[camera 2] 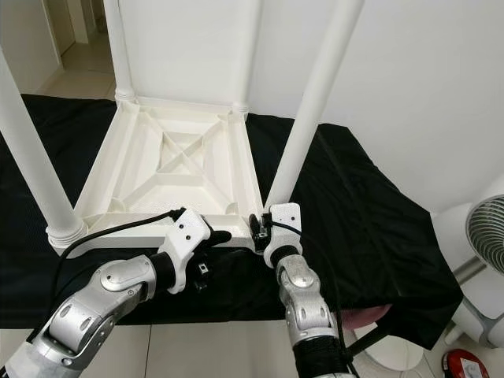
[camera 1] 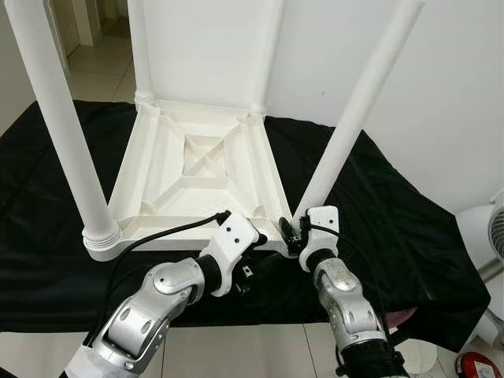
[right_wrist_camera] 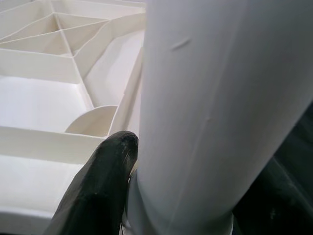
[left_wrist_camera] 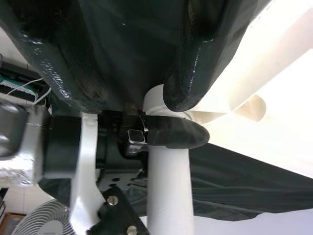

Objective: Building children table

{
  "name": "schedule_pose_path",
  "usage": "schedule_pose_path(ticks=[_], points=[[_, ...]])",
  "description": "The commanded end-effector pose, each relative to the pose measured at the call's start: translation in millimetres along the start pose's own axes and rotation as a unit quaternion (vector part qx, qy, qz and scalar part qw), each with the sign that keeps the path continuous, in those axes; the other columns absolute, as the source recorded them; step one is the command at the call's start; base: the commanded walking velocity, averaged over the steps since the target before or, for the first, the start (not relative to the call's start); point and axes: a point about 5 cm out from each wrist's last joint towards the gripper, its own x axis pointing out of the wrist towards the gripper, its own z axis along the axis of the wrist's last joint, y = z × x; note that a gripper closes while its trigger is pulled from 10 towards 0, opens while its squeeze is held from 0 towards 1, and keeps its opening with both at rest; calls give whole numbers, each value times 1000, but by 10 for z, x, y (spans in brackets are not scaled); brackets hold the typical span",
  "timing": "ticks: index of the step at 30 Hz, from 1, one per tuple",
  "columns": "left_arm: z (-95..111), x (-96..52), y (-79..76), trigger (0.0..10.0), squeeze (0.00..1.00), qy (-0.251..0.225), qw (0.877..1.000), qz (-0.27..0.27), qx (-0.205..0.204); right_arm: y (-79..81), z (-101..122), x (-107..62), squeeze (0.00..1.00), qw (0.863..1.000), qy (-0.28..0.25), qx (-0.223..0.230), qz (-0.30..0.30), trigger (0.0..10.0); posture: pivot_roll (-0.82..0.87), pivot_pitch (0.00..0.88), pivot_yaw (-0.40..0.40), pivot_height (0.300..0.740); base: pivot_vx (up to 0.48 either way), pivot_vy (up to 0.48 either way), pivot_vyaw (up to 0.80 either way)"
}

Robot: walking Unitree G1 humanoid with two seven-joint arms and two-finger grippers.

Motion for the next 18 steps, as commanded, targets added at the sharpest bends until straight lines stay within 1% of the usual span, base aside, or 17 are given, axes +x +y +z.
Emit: schedule_pose_path(ticks=[1, 5, 6, 7, 9, 10, 11, 12, 15, 18], points=[[4, 14, -45, 10000, 0, 1, 1000, -15, -1, 60, -72, -37, 0, 1000, 24, -8, -9, 10000, 32, 0, -135, 740, 0, 0, 0], [5, 13, -42, 10000, 0, 0, 1000, -14, -1, 105, -56, -54, 0, 1000, 26, -10, -7, 10000, 31, 0, -138, 740, 0, 0, 0], [5, 14, -42, 10000, 0, 0, 1000, -14, -2, 102, -48, -59, 0, 1000, 27, -10, -10, 10000, 31, 0, -138, 740, 0, 0, 0], [4, 16, -42, 10000, 0, 0, 1000, -13, -2, 63, -37, -61, 0, 999, 30, -8, -21, 10000, 30, 0, -139, 740, 0, 0, 0], [4, 16, -42, 10000, 0, 0, 1000, -13, -2, 63, -37, -61, 0, 999, 30, -8, -21, 10000, 30, 0, -139, 740, 0, 0, 0], [3, 18, -43, 10000, 0, 0, 1000, -13, -2, 31, -26, -62, 0, 999, 32, -9, -26, 10000, 29, 0, -140, 740, 0, 0, 0], [3, 18, -43, 10000, 0, 0, 1000, -13, -2, 31, -26, -62, 0, 999, 32, -9, -26, 10000, 29, 0, -140, 740, 0, 0, 0], [2, 20, -42, 10000, 0, 0, 1000, -13, -2, 6, -12, -64, 1000, 999, 30, -7, -22, 10000, 29, 0, -142, 740, 0, 0, 0], [5, 24, -38, 10000, 0, -2, 1000, -10, -2, -36, 31, -78, 1000, 1000, 19, 6, 1, 10000, 30, 0, -146, 740, 0, 0, 0], [5, 20, -39, 10000, 0, -2, 1000, -10, -2, -58, 52, -89, 1000, 1000, 13, 7, 11, 10000, 29, 0, -146, 740, 0, 0, 0]])
